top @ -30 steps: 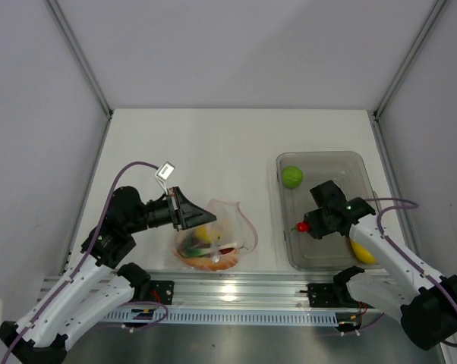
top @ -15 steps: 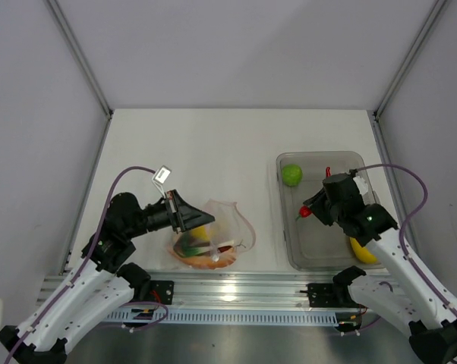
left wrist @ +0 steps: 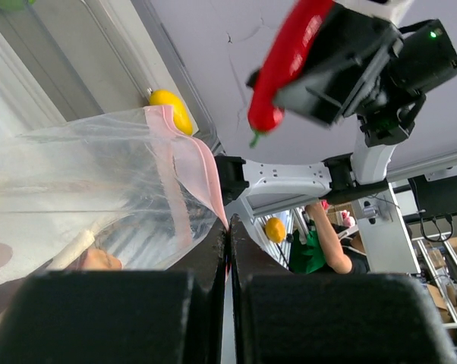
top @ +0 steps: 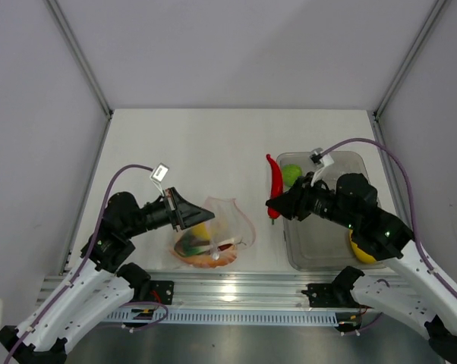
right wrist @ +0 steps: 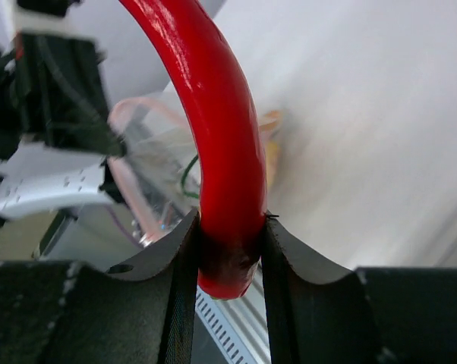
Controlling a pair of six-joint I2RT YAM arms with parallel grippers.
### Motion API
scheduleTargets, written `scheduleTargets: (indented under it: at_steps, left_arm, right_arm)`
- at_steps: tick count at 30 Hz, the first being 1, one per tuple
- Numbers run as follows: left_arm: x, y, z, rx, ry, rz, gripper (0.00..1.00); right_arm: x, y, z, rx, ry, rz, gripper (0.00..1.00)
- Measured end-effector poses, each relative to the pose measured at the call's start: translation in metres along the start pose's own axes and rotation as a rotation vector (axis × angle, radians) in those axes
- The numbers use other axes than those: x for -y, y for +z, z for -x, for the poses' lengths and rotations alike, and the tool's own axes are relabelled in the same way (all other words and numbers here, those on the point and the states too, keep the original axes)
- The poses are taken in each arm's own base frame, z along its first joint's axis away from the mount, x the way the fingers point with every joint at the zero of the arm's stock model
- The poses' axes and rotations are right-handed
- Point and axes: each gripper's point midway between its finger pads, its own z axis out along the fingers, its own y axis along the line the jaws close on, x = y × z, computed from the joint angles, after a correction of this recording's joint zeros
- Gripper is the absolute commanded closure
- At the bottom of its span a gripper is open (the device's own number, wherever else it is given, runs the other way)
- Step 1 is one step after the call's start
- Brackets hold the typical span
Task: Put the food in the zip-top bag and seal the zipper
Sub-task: Place the fake vegetable in the zipper food storage bag.
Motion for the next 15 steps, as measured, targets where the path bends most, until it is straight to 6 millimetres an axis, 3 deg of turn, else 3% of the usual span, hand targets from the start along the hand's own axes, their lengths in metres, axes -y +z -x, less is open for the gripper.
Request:
scheduleTargets:
  at_steps: [8, 15]
  left_arm:
    - [0.009, 0.009, 0.011, -0.003, -0.041, 0.0, 0.99]
    - [0.021, 0.01, 0.015, 0.026, -0.084, -0.077, 0.99]
  right_arm:
    - [-0.068, 0.012, -0.029, -0.111, -0.258, 0.25, 1.0]
    - [-0.088, 0.014, -0.025, -0.038, -0.323, 0.32, 1.0]
